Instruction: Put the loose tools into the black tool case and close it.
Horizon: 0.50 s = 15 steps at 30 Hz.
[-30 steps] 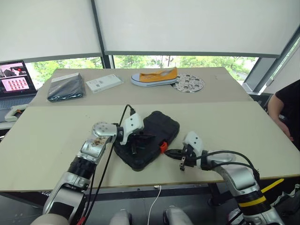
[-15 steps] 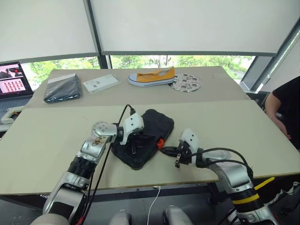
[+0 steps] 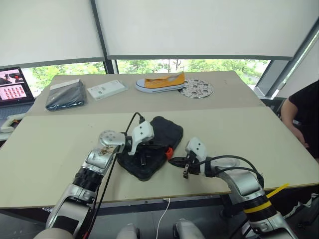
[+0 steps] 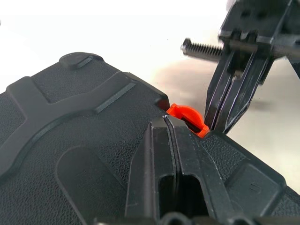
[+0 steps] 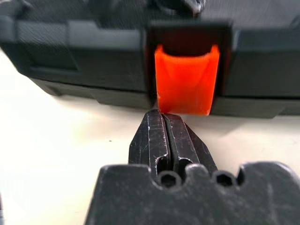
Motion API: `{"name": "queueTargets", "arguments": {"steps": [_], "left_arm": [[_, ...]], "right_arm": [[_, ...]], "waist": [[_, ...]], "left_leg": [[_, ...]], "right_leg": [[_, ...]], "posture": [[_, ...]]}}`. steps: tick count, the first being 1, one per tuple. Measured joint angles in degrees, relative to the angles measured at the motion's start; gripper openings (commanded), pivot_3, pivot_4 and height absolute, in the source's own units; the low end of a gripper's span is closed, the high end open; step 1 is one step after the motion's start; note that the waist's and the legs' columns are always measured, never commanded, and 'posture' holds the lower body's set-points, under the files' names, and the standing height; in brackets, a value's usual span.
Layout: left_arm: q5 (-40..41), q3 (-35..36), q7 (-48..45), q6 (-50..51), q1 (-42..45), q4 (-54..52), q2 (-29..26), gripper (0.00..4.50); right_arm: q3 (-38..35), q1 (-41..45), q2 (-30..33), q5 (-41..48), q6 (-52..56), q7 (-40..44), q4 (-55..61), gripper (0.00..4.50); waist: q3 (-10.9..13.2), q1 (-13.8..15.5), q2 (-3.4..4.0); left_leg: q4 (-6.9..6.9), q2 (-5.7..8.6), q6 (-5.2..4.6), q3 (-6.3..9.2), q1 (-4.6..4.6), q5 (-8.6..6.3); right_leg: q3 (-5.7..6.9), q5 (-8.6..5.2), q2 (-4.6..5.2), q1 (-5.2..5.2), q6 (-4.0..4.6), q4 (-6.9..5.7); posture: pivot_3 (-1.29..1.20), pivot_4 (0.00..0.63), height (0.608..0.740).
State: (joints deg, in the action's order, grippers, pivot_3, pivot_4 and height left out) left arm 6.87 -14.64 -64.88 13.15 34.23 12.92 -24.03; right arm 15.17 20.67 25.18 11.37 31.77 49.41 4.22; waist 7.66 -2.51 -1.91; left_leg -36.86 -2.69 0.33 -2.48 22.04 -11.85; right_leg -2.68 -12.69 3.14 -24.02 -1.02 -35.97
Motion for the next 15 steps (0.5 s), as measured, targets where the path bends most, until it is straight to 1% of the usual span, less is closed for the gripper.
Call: {"name": "queueTargets", "arguments": {"steps": [7, 10, 12, 15], "left_arm": [[0.00, 0.01, 2.55, 2.06, -0.60, -1.49, -0.59, 0.03], [0.00, 0.01, 3.24, 2.20, -1.14, -2.48, -1.07, 0.03], [0.00, 0.01, 3.56, 2.30, -1.42, -2.92, -1.12, 0.03], [0.04, 0.01, 3.74, 2.85, -1.64, -3.27, -1.23, 0.03]], "right_arm": [[0.18, 0.76, -0.87, -0.15, 0.05, -0.16, -1.37, 0.00], [0.29, 0.87, -0.39, -0.32, 0.58, -0.15, -0.96, 0.00], [0.47, 0.96, 0.94, -0.35, 1.95, 0.06, 0.52, 0.00], [0.01, 1.14, 5.94, -1.06, 5.68, 0.16, 3.08, 0.00]], "waist": [[0.00, -0.07, 0.00], [0.01, -0.09, 0.01], [0.02, 0.00, 0.05], [-0.01, 0.23, 0.09]], "left_leg": [[0.01, -0.01, 0.02, 0.02, 0.03, -0.02], [0.03, -0.02, 0.18, 0.06, 0.03, -0.11], [0.03, 0.00, 0.24, 0.06, 0.01, -0.14], [0.03, 0.05, 0.27, 0.06, -0.02, -0.16]], "right_leg": [[0.00, 0.00, 0.00, -0.01, 0.00, 0.05], [0.04, 0.00, 0.01, -0.03, 0.00, 0.05], [0.06, -0.01, 0.05, -0.11, 0.00, 0.07], [0.13, -0.01, 0.14, -0.10, 0.01, 0.21]], "posture": [[0.00, 0.150, 0.740], [0.00, 0.150, 0.740], [0.00, 0.150, 0.740], [0.00, 0.150, 0.740]]}}
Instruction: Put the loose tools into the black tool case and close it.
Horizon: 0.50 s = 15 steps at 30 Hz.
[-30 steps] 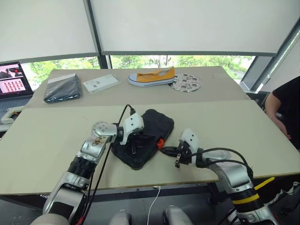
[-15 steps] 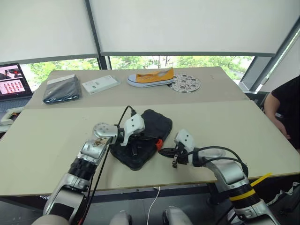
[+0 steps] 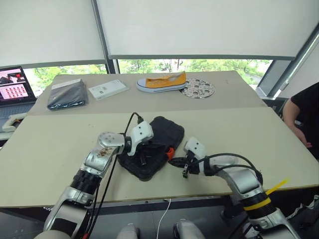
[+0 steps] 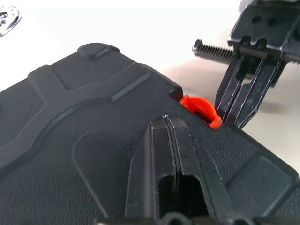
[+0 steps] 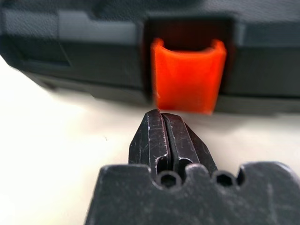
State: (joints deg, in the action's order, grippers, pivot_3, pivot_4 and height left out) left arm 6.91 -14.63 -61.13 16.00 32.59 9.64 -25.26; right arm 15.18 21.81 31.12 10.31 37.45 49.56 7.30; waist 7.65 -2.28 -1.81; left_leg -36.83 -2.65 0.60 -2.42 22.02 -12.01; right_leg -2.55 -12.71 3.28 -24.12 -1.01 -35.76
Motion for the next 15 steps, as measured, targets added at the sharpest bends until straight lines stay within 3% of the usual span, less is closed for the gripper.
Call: {"name": "queueTargets", "arguments": {"steps": [5, 15], "left_arm": [[0.13, 0.00, 0.04, 0.55, -0.03, -0.17, -0.25, 0.03], [0.12, 0.00, 0.12, 0.57, -0.02, -0.17, -0.26, 0.03]], "right_arm": [[-0.62, -1.74, 3.52, 0.16, 3.50, 0.13, 2.42, 0.00], [-1.69, -0.44, -0.71, 0.19, 3.46, -2.37, 2.08, 0.00]], "waist": [[-0.14, 0.00, -0.03], [-0.14, -0.02, -0.02]], "left_leg": [[0.10, 0.01, 0.07, 0.00, -0.01, -0.10], [0.12, 0.00, 0.08, 0.09, 0.03, -0.10]], "right_leg": [[0.04, -0.04, 0.01, 0.05, 0.04, 0.09], [0.12, -0.03, 0.00, 0.06, 0.03, 0.26]], "posture": [[0.00, 0.150, 0.740], [0.00, 0.150, 0.740]]}}
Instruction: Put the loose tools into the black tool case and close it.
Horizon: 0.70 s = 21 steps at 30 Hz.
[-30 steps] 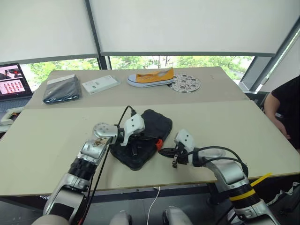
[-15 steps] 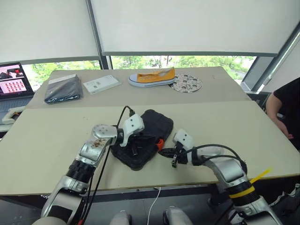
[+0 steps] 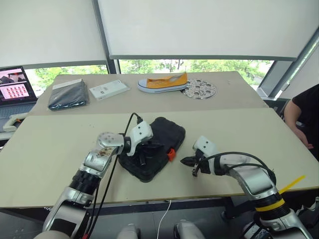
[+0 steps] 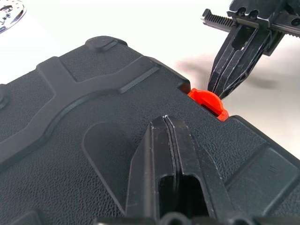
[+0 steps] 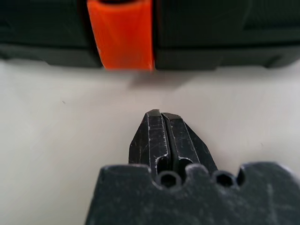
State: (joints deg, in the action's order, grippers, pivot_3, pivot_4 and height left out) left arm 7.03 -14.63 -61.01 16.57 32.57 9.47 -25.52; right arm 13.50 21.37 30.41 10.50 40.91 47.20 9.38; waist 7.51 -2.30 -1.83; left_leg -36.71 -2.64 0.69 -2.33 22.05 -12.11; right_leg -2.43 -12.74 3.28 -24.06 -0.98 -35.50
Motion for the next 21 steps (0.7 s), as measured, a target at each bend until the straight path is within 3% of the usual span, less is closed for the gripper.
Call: {"name": "queueTargets", "arguments": {"steps": [21], "left_arm": [[0.03, 0.00, -0.29, 3.30, 0.17, -1.51, -1.32, 0.03]], "right_arm": [[1.15, 2.46, -5.30, 1.93, 5.87, -1.91, -0.02, 0.00]], "waist": [[-0.03, -0.36, -0.05]], "left_leg": [[0.43, -0.12, 0.01, 0.25, -0.08, 0.00]], "right_leg": [[0.02, 0.01, -0.12, -0.04, 0.00, 0.32]], "posture": [[0.00, 0.150, 0.740]]}}
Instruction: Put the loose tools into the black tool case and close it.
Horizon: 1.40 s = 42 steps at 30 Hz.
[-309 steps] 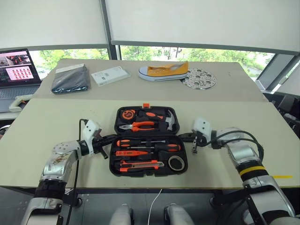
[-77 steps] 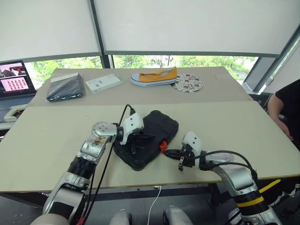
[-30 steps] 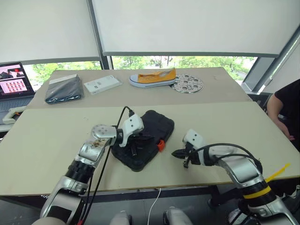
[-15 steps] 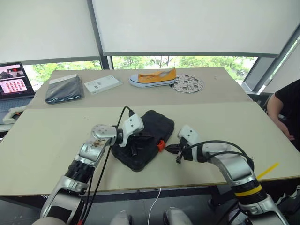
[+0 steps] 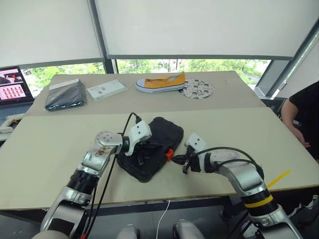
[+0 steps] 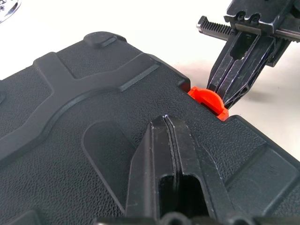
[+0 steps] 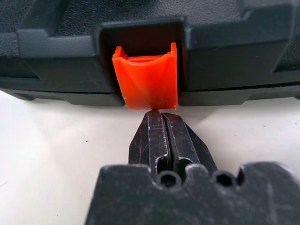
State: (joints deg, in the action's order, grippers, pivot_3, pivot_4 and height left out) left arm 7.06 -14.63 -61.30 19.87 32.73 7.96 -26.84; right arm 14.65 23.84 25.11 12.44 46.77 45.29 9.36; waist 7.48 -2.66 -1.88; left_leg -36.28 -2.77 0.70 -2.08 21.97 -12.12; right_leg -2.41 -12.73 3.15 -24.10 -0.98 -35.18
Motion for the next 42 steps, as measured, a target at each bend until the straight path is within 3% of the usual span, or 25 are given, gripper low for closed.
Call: {"name": "queueTargets", "arguments": {"steps": [17, 28, 42], "left_arm": [[0.02, 0.02, 0.27, 1.69, 0.01, -0.84, -1.24, 0.03], [0.98, -0.05, -0.69, 1.70, -0.20, -0.90, -0.49, 0.03], [1.00, -0.05, -0.30, 1.70, -0.25, -0.74, -0.80, 0.03]], "right_arm": [[0.26, 3.06, -3.45, 0.12, 6.03, -2.13, -2.16, 0.00], [-1.64, -0.43, 4.66, 2.61, 6.11, 0.66, 6.20, 0.00], [-1.58, 0.21, 0.80, 4.69, 6.80, -0.64, 5.86, 0.00]], "waist": [[-0.01, -0.14, -0.06], [-0.12, 0.30, -0.18], [-0.11, 0.14, -0.28]], "left_leg": [[0.29, -0.02, 0.01, 0.15, -0.22, -0.01], [0.35, 0.15, 0.19, 0.14, -0.27, -0.14], [0.35, 0.10, 0.20, 0.24, -0.38, -0.15]], "right_leg": [[0.03, 0.00, -0.03, -0.04, 0.00, 0.10], [0.03, 0.00, 0.14, -0.03, 0.00, 0.23], [0.06, -0.01, 0.13, -0.03, 0.00, 0.27]], "posture": [[0.00, 0.150, 0.740], [0.00, 0.150, 0.740], [0.00, 0.150, 0.740]]}}
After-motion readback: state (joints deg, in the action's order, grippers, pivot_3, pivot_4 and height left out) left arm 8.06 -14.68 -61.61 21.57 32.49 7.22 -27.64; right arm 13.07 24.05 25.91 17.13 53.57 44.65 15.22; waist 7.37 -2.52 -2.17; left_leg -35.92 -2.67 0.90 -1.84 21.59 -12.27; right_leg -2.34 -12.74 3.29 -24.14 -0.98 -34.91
